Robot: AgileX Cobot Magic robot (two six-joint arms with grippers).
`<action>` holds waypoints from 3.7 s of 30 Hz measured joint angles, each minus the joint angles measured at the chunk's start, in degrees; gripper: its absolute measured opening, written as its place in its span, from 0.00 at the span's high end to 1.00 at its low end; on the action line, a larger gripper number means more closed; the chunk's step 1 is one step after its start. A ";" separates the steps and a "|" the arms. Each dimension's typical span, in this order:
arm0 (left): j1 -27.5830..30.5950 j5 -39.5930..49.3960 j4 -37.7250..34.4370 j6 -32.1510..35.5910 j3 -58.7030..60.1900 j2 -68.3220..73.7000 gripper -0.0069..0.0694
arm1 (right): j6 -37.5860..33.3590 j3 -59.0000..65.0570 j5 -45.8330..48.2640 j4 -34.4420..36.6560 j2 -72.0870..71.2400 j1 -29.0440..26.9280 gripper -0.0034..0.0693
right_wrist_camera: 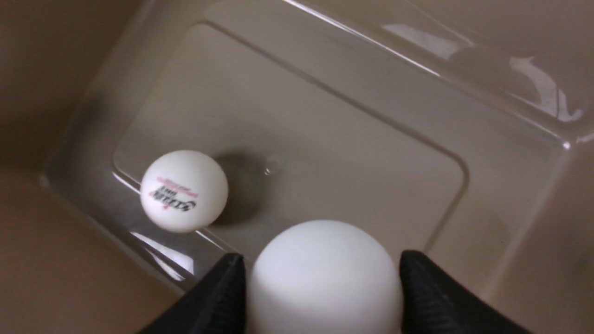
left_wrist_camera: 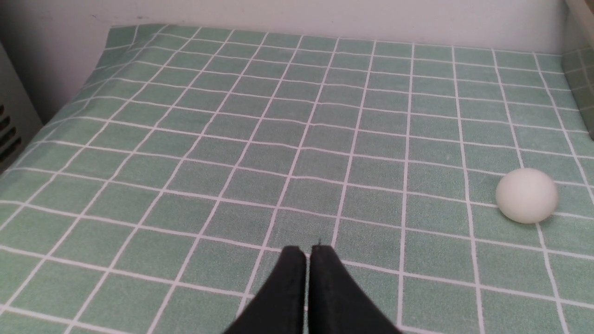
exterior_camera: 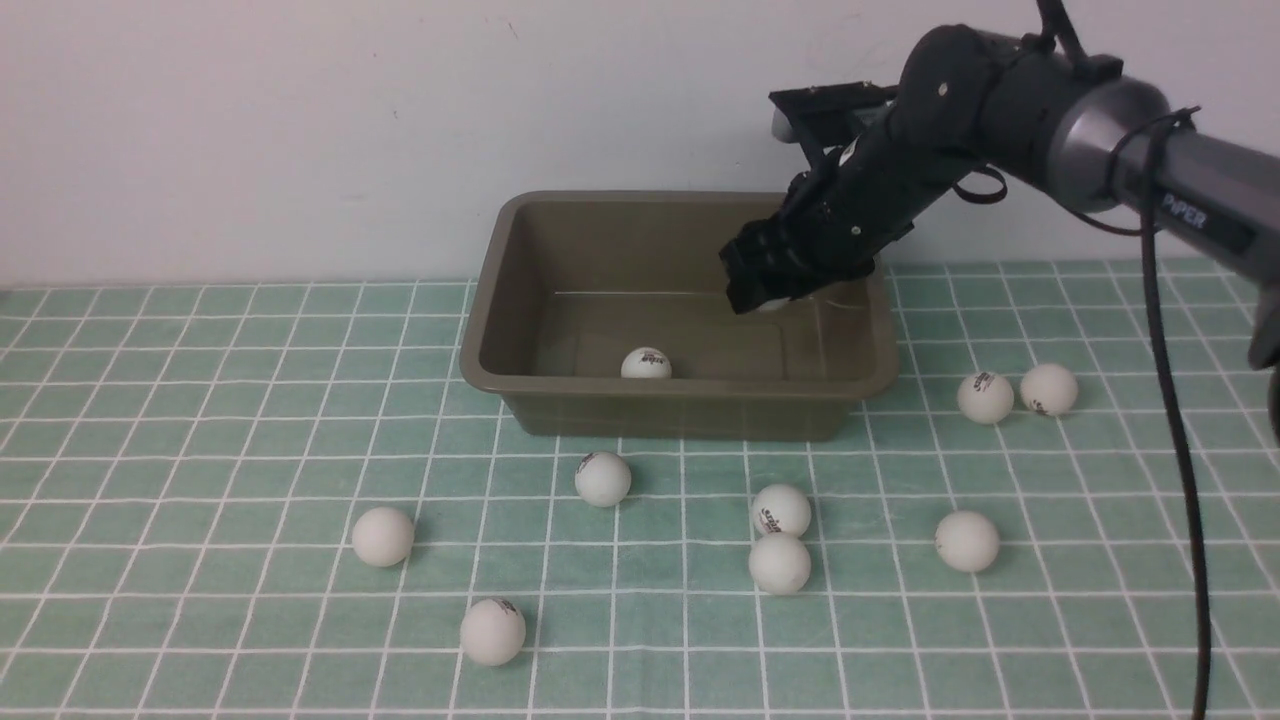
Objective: Put the table tennis balls in the box on the green coffee tablecloth.
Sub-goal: 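Release the ping pong ball into the bin and lift the gripper away, then reach for and grasp a ping pong ball on the table, then release the ping pong ball into the bin and lift the gripper away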
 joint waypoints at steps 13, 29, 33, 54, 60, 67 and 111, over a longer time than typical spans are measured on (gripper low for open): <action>0.00 0.00 0.00 0.00 0.00 0.00 0.91 | 0.05 -5.33 4.89 -2.44 0.07 -0.45 0.28; 0.00 0.00 0.00 0.00 0.00 0.00 0.91 | 7.57 -5.29 15.15 -18.45 -14.25 -13.92 0.28; 0.00 0.00 0.00 0.00 0.00 0.00 0.91 | 7.95 -0.16 15.15 -17.85 -16.25 -16.44 0.28; 0.00 0.00 0.00 0.00 0.00 0.00 0.91 | 8.80 24.04 -3.24 -14.25 -13.52 -17.32 0.29; 0.00 0.00 0.00 0.00 0.00 0.00 0.91 | 8.80 24.04 -6.35 -14.64 -9.92 -17.26 0.34; 0.00 0.00 0.00 0.00 0.00 0.00 0.91 | 9.28 24.04 -7.45 -16.99 -7.97 -17.23 0.35; 0.00 0.00 0.00 0.00 0.00 0.00 0.91 | -0.02 2.11 -1.70 -7.83 -0.36 3.47 0.26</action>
